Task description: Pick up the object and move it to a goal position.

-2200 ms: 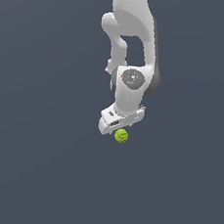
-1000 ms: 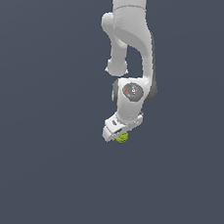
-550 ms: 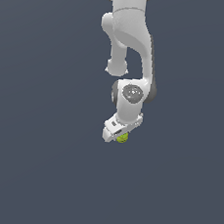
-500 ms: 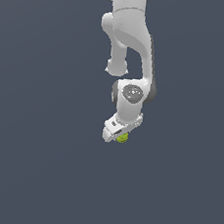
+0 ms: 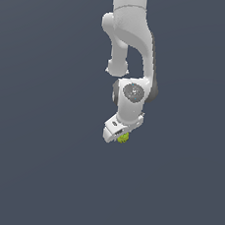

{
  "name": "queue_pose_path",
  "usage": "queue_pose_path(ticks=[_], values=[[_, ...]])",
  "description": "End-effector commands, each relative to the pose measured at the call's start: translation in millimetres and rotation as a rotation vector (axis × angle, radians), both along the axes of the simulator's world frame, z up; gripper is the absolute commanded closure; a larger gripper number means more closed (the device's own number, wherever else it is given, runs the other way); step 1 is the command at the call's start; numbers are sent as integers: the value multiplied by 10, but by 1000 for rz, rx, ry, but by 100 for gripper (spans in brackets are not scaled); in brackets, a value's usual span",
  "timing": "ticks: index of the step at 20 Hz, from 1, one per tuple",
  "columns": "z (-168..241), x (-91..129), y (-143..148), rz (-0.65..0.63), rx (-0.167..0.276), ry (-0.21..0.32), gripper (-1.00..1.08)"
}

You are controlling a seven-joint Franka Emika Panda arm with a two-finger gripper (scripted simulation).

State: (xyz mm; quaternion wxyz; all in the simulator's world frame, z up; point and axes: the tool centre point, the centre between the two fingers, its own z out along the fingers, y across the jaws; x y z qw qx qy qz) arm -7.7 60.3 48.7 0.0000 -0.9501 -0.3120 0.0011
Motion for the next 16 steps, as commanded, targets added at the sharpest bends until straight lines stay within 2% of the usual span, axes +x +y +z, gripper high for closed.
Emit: queue_pose_path(ticks=[1,8,16], values=[[101,23,5,0,0,-3,108],[575,92,34,1,0,-3,108],[1414,220,82,2,1,-2,108]])
